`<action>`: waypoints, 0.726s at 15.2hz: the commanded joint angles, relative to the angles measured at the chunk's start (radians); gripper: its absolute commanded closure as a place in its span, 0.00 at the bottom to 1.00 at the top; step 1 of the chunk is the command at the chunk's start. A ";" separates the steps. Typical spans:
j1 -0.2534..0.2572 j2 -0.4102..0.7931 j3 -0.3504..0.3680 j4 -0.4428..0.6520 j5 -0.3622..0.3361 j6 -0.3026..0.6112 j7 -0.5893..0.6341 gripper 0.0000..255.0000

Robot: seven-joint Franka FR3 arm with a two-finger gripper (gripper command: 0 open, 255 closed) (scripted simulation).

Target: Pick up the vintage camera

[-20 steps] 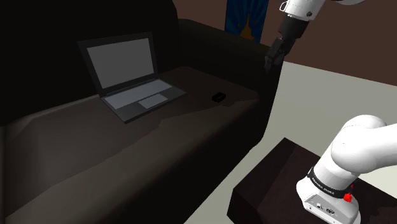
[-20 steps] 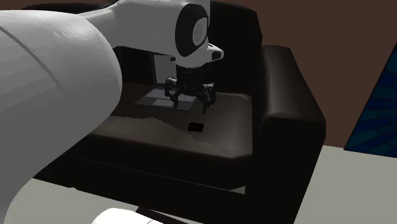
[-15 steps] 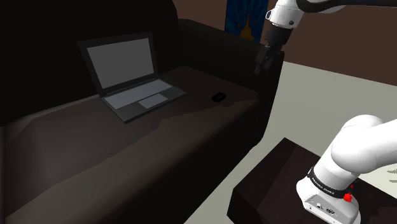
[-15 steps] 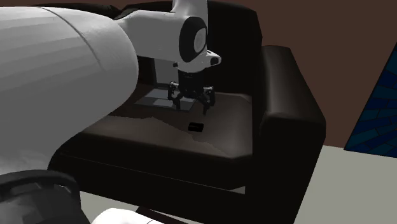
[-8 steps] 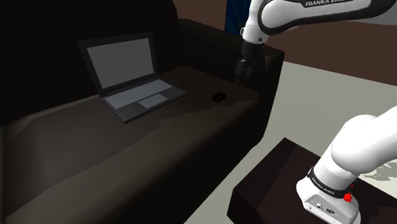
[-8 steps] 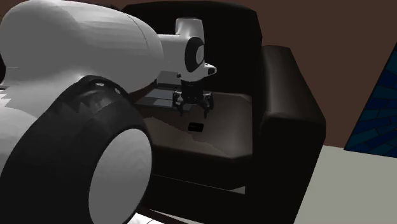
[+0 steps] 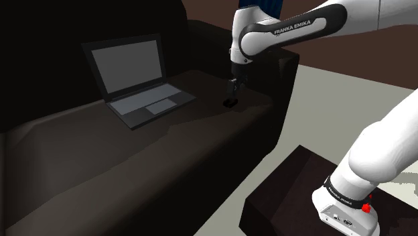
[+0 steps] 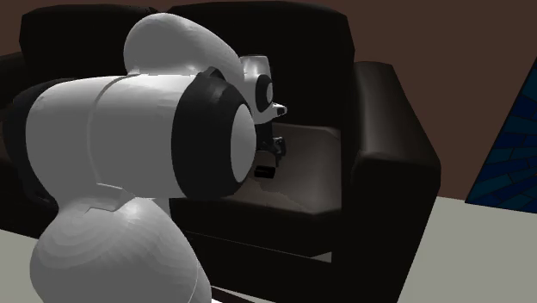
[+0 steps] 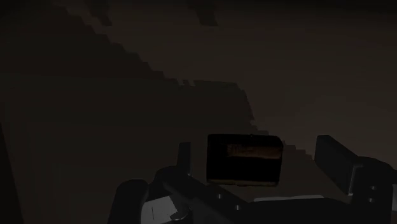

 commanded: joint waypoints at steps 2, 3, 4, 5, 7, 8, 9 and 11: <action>0.001 0.035 0.006 -0.003 -0.012 0.031 0.008 0.00; 0.001 0.038 0.006 -0.013 -0.013 0.044 0.009 0.00; 0.001 0.042 0.006 -0.023 -0.014 0.057 0.011 0.00; 0.001 0.045 0.007 -0.033 -0.015 0.071 0.012 0.00; 0.001 0.056 0.008 -0.057 -0.018 0.105 0.016 0.00; 0.001 0.056 0.008 -0.057 -0.018 0.105 0.016 0.00; 0.001 0.056 0.008 -0.057 -0.018 0.105 0.016 0.00; 0.000 0.054 0.007 -0.059 -0.017 0.106 0.015 1.00</action>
